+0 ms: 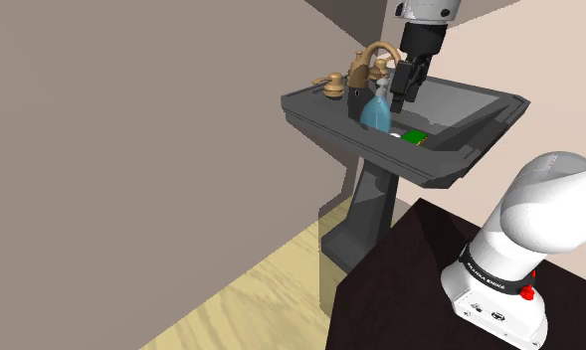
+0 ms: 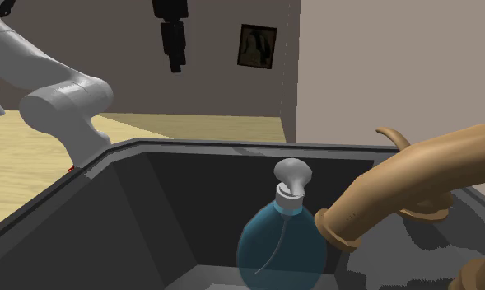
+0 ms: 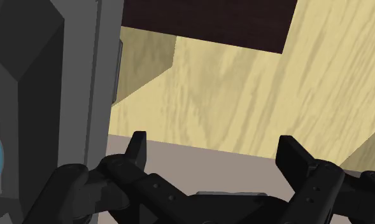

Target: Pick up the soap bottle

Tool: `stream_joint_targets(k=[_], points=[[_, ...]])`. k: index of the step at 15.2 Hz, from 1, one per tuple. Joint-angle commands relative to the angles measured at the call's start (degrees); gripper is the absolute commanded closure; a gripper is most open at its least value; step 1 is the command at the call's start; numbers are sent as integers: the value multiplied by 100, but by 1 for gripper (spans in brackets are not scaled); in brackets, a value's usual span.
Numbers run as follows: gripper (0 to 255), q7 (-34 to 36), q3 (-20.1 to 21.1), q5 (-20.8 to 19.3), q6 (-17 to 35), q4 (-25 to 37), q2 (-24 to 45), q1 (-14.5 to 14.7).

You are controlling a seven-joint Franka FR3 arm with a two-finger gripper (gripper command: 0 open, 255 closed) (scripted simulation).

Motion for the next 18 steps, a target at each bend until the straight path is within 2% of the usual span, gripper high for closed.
stream_joint_targets(k=[1,10,18], points=[[0,0,0,0,0,0,0,0],[0,-1006,-1001,-394,1483,-235,736,-328],[0,-1997,-1948,-284,2715,78,1864,-389]])
